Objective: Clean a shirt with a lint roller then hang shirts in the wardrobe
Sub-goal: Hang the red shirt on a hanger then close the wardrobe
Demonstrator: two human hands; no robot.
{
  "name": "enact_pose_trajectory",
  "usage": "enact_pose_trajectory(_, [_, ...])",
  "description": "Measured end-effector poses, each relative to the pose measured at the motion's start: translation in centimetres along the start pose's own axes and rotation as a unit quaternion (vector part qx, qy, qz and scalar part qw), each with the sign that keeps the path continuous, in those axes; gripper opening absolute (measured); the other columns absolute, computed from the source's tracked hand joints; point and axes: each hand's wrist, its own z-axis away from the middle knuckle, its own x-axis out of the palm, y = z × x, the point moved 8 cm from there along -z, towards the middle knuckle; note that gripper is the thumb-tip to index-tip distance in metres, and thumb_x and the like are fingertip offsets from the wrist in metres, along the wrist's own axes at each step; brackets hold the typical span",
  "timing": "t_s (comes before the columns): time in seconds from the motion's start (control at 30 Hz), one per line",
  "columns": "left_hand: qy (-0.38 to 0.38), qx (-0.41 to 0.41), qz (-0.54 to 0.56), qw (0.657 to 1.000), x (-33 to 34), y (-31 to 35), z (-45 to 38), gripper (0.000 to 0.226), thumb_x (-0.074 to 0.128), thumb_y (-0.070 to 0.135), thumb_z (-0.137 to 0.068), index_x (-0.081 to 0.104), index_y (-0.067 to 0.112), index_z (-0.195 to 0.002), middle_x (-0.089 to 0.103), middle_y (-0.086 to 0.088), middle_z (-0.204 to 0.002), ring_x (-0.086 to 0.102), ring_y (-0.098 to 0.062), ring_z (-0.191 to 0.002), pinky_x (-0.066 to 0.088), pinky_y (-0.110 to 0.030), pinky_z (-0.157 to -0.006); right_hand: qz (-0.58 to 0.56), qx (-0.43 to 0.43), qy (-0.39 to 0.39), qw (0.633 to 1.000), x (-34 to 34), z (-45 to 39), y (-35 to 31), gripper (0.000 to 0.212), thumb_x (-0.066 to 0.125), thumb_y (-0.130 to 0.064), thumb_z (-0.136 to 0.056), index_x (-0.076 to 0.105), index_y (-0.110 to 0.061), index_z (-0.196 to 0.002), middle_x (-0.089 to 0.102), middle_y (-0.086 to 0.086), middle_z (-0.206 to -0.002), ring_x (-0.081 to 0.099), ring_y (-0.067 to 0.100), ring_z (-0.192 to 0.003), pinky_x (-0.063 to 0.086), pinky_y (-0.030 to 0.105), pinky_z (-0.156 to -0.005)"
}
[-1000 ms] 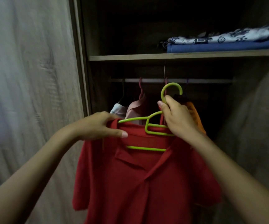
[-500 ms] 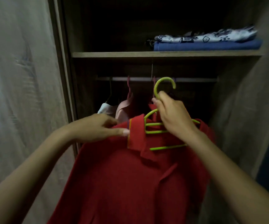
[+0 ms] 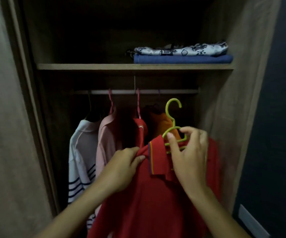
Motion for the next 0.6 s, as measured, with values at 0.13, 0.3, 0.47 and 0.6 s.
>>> enact_pose_trajectory(0.13, [0.029,-0.033,0.052,0.998,2.8,1.3,-2.0,0.016,0.054,0.024,-0.096,0.063,0.014,-0.087,0.069,0.000,-0.081,0.064,-0.019,-0.083,0.038,-0.025,-0.066,-0.004,0.144,-0.232,0.962,2.6,0.0,3.3,0.042,0.052,-0.062,-0.085,0.067,-0.023,-0.094,0.067,-0.014,-0.078,0.062,0.006,-0.082,0.044,0.028,-0.075])
enact_pose_trajectory(0.3, [-0.009,0.011,0.115,0.993,6.3,4.2,-4.1,0.012,0.057,0.021,-0.094,0.064,0.015,-0.102,0.071,-0.001,-0.091,0.065,-0.019,-0.092,0.040,-0.019,-0.070,-0.142,0.242,-0.208,0.937,4.2,-0.9,7.3,0.050,0.065,-0.060,-0.074,0.059,-0.024,-0.108,0.072,-0.005,-0.095,0.069,0.012,-0.090,0.054,0.036,-0.084])
enact_pose_trajectory(0.47, [-0.347,-0.008,0.388,0.854,12.1,5.1,-4.6,0.055,0.064,0.019,-0.085,0.050,0.020,-0.138,0.055,0.003,-0.138,0.050,-0.003,-0.128,0.037,-0.020,-0.108,-0.182,0.282,-0.096,0.937,3.3,-2.4,11.3,0.013,0.054,-0.003,-0.084,0.060,-0.014,-0.088,0.059,0.006,-0.074,0.057,0.025,-0.072,0.046,0.038,-0.069])
enact_pose_trajectory(0.6, [-0.039,-0.032,0.281,0.958,9.0,2.0,-10.9,0.030,0.053,0.014,-0.090,0.070,0.019,-0.113,0.071,-0.003,-0.109,0.065,-0.007,-0.094,0.045,-0.009,-0.078,-0.203,0.314,-0.095,0.923,4.1,-4.0,14.7,0.028,0.046,-0.003,-0.082,0.066,-0.020,-0.093,0.068,0.012,-0.075,0.064,0.031,-0.069,0.054,0.044,-0.065])
